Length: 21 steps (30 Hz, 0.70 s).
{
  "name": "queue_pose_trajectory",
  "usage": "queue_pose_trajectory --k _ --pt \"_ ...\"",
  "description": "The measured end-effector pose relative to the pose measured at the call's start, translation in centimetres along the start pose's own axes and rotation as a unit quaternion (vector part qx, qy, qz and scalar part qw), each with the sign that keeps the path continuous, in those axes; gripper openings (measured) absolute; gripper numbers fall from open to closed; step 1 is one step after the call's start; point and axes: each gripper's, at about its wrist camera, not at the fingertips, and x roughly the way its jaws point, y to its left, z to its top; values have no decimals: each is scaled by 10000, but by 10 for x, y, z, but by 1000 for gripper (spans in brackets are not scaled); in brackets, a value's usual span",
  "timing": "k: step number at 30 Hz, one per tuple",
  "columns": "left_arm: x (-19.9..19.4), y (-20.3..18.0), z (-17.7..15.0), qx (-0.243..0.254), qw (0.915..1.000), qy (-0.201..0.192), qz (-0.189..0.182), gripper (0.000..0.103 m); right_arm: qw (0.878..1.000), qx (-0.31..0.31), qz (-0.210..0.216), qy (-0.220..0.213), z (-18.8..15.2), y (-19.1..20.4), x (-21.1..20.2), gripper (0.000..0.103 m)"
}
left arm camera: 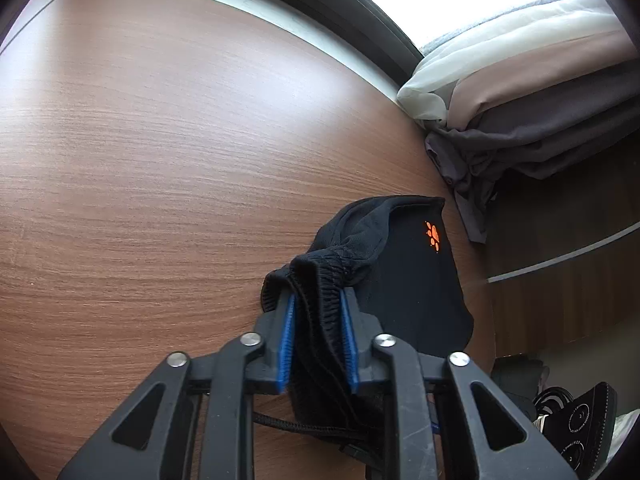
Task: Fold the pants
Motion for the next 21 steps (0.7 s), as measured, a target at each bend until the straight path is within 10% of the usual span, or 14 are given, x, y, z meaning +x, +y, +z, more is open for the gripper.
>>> queue_pose_trajectory --k 21 --pt "-43 -134 16 1404 9786 -315 1474 17 9900 991 18 -1006 5 -35 -82 30"
